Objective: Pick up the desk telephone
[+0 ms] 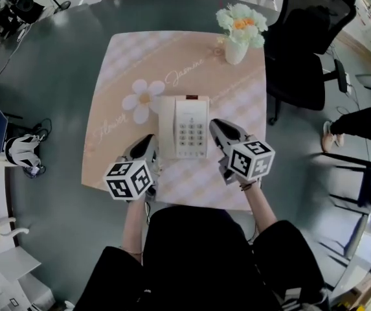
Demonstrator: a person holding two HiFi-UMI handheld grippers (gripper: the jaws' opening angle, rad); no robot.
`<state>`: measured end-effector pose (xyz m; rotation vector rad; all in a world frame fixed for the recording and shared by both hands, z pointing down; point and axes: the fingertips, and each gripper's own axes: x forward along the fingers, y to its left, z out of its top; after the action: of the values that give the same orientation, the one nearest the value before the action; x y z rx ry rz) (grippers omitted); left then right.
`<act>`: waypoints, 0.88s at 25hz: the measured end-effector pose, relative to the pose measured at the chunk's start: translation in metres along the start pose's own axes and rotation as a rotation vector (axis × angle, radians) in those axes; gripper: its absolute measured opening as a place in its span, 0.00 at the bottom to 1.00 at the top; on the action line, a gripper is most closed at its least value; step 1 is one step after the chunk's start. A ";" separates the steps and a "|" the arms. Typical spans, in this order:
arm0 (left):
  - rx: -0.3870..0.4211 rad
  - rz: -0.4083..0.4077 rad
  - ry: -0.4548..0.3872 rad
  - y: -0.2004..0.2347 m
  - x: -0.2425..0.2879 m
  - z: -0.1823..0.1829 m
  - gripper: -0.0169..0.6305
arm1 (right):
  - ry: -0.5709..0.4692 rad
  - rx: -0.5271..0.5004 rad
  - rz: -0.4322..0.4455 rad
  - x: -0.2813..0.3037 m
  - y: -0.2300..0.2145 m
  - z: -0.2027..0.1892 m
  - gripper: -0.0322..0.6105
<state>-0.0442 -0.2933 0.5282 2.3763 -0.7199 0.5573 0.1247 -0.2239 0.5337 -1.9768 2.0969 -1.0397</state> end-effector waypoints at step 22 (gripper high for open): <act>-0.100 -0.198 0.187 -0.005 0.073 -0.015 0.45 | 0.177 0.304 0.025 0.052 -0.027 -0.043 0.42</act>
<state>0.0109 -0.3065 0.5764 2.2351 -0.4150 0.6325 0.1178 -0.2521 0.6007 -1.7664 1.8956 -1.4763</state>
